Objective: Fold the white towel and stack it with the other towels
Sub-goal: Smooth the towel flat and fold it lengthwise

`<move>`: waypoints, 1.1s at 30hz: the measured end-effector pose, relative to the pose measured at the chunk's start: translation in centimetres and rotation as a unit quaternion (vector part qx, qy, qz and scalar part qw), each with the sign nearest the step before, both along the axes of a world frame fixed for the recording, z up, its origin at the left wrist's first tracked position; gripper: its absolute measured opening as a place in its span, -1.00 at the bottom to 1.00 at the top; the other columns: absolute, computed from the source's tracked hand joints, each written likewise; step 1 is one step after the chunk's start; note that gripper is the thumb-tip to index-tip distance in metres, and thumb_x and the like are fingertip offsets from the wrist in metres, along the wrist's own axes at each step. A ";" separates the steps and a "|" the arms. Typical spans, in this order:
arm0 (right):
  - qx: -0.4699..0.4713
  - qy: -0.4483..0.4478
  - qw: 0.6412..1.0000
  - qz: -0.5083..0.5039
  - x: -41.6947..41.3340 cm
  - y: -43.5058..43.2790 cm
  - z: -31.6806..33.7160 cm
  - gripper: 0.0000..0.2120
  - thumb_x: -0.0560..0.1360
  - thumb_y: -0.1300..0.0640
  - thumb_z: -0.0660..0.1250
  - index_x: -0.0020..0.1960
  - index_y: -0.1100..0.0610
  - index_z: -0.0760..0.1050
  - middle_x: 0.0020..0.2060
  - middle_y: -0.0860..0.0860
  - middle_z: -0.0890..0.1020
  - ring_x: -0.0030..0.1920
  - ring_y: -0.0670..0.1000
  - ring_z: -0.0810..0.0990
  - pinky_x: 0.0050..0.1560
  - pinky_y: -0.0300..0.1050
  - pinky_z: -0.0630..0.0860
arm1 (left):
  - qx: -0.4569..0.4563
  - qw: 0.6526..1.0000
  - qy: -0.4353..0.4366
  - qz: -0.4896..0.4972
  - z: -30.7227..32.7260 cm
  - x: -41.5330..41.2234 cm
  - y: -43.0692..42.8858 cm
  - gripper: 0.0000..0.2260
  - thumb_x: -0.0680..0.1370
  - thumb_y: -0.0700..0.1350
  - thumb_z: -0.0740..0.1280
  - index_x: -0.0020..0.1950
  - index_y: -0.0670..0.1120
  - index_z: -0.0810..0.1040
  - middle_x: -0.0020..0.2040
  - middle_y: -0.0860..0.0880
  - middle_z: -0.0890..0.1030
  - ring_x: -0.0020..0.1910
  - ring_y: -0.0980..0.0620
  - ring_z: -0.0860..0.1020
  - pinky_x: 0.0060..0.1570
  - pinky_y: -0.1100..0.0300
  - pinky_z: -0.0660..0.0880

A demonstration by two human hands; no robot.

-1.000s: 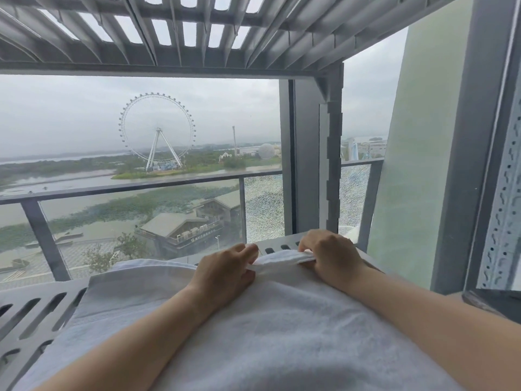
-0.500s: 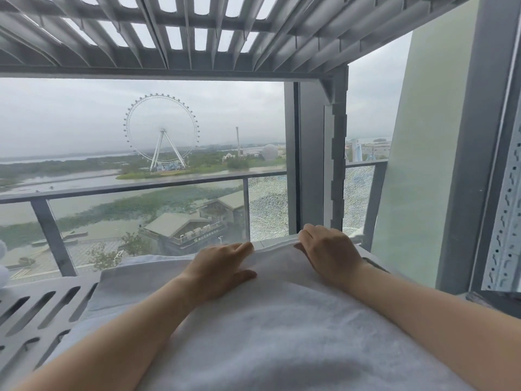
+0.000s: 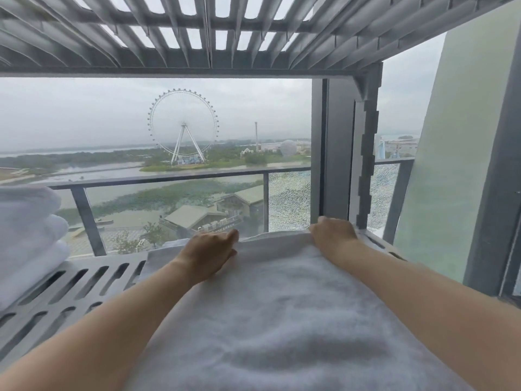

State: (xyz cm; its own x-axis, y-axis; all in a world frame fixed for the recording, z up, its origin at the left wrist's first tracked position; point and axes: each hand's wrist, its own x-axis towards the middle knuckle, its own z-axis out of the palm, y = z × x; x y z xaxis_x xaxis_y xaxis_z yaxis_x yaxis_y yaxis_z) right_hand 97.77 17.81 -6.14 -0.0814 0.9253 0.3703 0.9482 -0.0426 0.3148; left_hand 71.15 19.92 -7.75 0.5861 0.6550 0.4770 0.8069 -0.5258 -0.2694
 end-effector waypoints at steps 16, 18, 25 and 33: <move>0.115 0.121 0.981 0.094 1.5 -1.3 -2.5 -0.81 0.57 0.25 0.01 0.05 0.18 0.38 -0.05 0.11 0.54 0.01 0.14 0.50 0.32 0.07 0.17 | 0.121 0.992 -0.039 -0.023 -0.5 -0.1 -1.9 -0.81 0.49 -0.06 0.38 -0.07 -0.16 0.48 -0.30 -0.09 0.60 -0.46 -0.13 0.59 -0.56 0.10 0.46; 0.123 0.096 0.984 0.086 1.6 -2.4 -2.4 -0.80 0.56 0.25 0.01 0.03 0.16 0.39 -0.09 0.09 0.55 -0.05 0.14 0.51 0.12 0.05 0.28 | 0.085 0.995 -0.050 -0.013 -0.9 0.1 -2.7 -0.77 0.58 -0.01 0.23 0.02 -0.18 0.49 -0.18 -0.13 0.62 -0.33 -0.19 0.62 -0.43 0.06 0.47; 0.116 0.049 0.986 0.113 2.7 -6.0 -2.5 -0.65 0.52 -0.19 0.15 0.02 0.09 0.45 -0.17 0.05 0.57 -0.15 0.11 0.55 -0.08 0.02 0.29 | 0.174 0.984 -0.008 -0.045 0.1 0.2 -6.8 -0.79 0.34 -0.06 0.51 -0.27 -0.13 0.52 -0.46 -0.01 0.56 -0.60 0.00 0.52 -0.67 0.32 0.27; 0.243 0.030 0.962 0.122 1.9 -8.4 1.0 -0.94 0.45 0.31 0.31 -0.17 0.23 0.43 -0.30 0.14 0.53 -0.27 0.20 0.54 -0.01 0.16 0.39 | 0.196 0.974 0.011 -0.117 3.5 -1.1 -7.3 -0.76 0.46 -0.08 0.14 -0.10 -0.20 0.52 -0.30 -0.08 0.55 -0.50 -0.07 0.52 -0.64 0.20 0.39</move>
